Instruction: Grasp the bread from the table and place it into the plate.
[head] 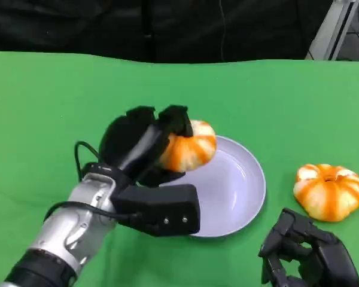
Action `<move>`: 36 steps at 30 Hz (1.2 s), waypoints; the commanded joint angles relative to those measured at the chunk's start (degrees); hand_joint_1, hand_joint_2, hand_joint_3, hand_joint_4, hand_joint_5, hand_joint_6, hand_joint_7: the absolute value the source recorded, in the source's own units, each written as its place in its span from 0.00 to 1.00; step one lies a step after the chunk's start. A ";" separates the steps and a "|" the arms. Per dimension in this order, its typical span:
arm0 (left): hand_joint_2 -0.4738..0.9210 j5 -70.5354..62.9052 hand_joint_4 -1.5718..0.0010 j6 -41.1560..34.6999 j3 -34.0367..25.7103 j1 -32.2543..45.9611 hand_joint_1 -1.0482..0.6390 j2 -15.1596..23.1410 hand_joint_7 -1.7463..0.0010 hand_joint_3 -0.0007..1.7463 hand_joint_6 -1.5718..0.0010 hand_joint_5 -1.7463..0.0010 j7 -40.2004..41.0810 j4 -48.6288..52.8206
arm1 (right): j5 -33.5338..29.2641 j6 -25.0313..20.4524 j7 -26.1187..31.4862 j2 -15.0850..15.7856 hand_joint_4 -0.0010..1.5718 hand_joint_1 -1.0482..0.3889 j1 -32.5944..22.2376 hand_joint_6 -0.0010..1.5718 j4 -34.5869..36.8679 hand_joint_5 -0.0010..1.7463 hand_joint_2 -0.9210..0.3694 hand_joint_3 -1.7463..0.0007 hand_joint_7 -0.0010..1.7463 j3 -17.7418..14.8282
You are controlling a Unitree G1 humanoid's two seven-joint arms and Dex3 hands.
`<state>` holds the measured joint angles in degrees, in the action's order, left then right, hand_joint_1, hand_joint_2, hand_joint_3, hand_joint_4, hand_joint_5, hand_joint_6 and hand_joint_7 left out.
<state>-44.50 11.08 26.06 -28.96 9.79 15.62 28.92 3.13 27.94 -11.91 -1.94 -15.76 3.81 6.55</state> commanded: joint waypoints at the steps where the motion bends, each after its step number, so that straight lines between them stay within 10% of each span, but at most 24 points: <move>1: 0.86 -0.04 0.55 0.40 1.40 -2.55 0.60 -1.72 0.00 0.34 0.66 0.00 1.18 4.55 | 0.56 -0.14 0.18 0.43 0.52 0.64 -0.31 0.49 -0.78 1.00 0.24 0.37 0.88 -0.17; 27: 0.89 -0.20 0.54 0.55 2.37 -3.59 0.60 -3.31 0.00 0.32 0.66 0.00 1.67 7.82 | 0.21 0.25 0.51 0.44 0.52 0.64 -0.38 0.49 -0.84 1.00 0.24 0.36 0.88 -0.05; 36: 0.98 0.34 0.56 2.46 5.17 -4.99 0.59 -6.02 0.00 0.16 0.67 0.00 3.97 19.92 | 0.83 0.26 0.52 0.10 0.52 0.63 -1.18 0.48 -1.80 1.00 0.24 0.36 0.88 0.56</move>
<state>-44.66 12.87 31.27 -32.74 3.46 18.47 47.91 3.27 27.88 -11.53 -2.15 -16.63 2.80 7.40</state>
